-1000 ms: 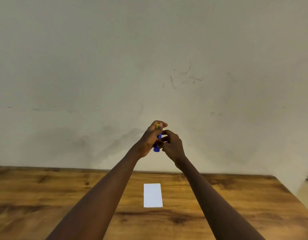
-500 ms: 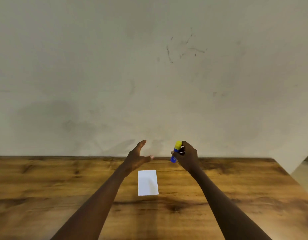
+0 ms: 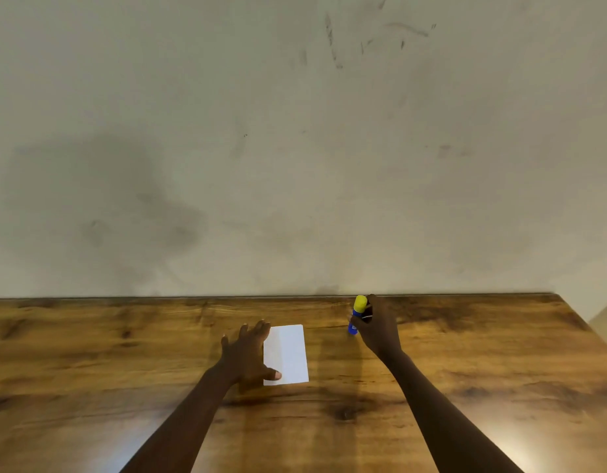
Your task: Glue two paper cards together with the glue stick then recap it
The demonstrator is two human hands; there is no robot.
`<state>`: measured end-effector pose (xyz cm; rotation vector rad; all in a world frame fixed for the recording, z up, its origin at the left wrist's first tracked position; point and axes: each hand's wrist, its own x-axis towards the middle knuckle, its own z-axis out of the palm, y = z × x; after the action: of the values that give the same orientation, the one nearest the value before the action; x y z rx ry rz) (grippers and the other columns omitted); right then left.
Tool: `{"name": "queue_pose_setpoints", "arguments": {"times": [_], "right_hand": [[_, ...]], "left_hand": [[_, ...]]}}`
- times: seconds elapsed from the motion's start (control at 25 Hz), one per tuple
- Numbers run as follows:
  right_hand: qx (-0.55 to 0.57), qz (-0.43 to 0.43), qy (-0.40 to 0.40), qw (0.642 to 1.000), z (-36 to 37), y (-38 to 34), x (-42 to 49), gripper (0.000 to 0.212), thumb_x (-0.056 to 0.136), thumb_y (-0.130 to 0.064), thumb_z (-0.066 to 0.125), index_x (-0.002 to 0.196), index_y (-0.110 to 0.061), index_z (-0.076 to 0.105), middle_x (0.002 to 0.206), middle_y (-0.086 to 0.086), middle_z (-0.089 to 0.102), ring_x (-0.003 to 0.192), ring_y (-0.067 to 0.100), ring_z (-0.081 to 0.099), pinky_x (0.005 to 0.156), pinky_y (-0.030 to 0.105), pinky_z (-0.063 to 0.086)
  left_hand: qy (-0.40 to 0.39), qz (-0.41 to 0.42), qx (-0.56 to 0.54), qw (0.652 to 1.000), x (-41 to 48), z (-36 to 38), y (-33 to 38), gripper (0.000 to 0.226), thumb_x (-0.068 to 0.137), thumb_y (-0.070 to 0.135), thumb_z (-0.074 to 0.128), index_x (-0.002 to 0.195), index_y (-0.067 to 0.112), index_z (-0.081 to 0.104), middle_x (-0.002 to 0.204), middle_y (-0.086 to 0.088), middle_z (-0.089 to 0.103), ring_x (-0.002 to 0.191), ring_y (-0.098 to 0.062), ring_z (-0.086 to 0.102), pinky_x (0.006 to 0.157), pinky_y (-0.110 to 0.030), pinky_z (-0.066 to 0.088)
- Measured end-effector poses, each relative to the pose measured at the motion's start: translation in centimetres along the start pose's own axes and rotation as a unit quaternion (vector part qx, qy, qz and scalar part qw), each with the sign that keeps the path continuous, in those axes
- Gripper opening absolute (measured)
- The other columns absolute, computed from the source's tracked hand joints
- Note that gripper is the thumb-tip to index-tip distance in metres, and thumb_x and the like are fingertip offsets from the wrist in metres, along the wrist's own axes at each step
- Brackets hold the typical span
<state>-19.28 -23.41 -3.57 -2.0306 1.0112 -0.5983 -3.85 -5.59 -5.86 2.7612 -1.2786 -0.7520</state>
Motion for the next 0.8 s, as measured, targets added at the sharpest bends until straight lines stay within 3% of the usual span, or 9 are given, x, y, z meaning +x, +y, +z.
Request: {"name": "queue_pose_setpoints", "arguments": {"times": [0.24,0.8], "right_hand": [[-0.011,0.011,0.014,1.000,0.60,0.80,-0.39,0.031,0.072,-0.005,0.070,0.095,0.005,0.053,0.095,0.025,0.065,0.084,0.037,0.060,0.071,0.045,0.049],[-0.012,0.017,-0.037,0.999,-0.16,0.58,-0.28,0.044,0.068,-0.010,0.075,0.105,0.001,0.053,0.104,0.024,0.064,0.089,0.032,0.061,0.076,0.042,0.050]], "left_hand": [[-0.049,-0.007,0.033,0.998,0.65,0.25,-0.11,0.101,0.077,0.050,0.062,0.145,0.024,-0.009,0.157,-0.001,-0.011,0.143,-0.033,-0.011,0.110,-0.064,0.000],[-0.060,0.000,-0.023,0.998,0.75,-0.04,0.11,0.091,0.085,0.042,0.056,0.144,0.025,-0.011,0.156,0.001,-0.017,0.142,-0.033,-0.014,0.108,-0.067,-0.002]]}}
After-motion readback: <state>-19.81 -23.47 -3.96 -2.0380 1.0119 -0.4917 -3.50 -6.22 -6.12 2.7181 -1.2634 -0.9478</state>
